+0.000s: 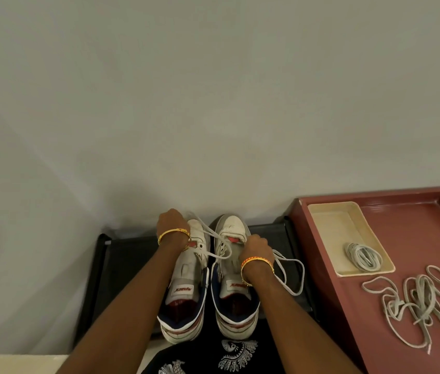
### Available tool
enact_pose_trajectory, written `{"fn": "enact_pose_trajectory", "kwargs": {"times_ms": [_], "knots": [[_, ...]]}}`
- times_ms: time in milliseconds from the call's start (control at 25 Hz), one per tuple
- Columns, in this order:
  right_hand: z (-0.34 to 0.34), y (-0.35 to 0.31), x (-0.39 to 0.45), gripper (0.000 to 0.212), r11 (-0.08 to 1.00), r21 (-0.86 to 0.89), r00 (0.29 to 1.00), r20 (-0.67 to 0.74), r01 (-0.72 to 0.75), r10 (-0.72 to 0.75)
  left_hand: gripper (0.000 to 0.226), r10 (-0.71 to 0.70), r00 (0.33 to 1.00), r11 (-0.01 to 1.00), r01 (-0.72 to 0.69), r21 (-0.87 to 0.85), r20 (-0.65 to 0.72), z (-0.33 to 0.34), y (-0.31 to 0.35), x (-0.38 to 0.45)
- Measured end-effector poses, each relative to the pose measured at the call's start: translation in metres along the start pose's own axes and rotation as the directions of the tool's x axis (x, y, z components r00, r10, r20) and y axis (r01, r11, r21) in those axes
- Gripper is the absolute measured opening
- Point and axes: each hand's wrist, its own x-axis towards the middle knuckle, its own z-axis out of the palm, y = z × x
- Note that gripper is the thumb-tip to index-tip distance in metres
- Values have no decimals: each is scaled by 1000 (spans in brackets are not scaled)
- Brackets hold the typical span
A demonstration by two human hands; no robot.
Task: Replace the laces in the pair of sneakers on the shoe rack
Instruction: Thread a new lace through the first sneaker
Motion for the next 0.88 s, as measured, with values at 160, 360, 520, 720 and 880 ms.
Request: {"fn": "enact_pose_trajectory", "kwargs": {"times_ms": [160, 360, 520, 720, 880], "knots": [[-42, 4, 6, 20, 897, 439, 998, 51, -52, 33, 21, -1, 963, 948, 87, -308, 269, -55, 3, -2], [-196, -28, -15, 20, 564, 823, 982, 154, -65, -111, 23, 359, 860, 611, 78, -788, 363, -203, 67, -65], [-307, -65, -77, 13, 479, 871, 955, 39, 111, -292, 27, 580, 804, 440, -171, -882, 133, -318, 107, -125], [-392, -98, -148, 19, 419, 843, 905, -169, 338, -390, 27, 606, 796, 416, -314, -854, 2, -400, 132, -179], [-427, -115, -186, 23, 452, 779, 870, -232, 434, -435, 28, 585, 810, 412, -335, -847, -36, -432, 143, -207]]}}
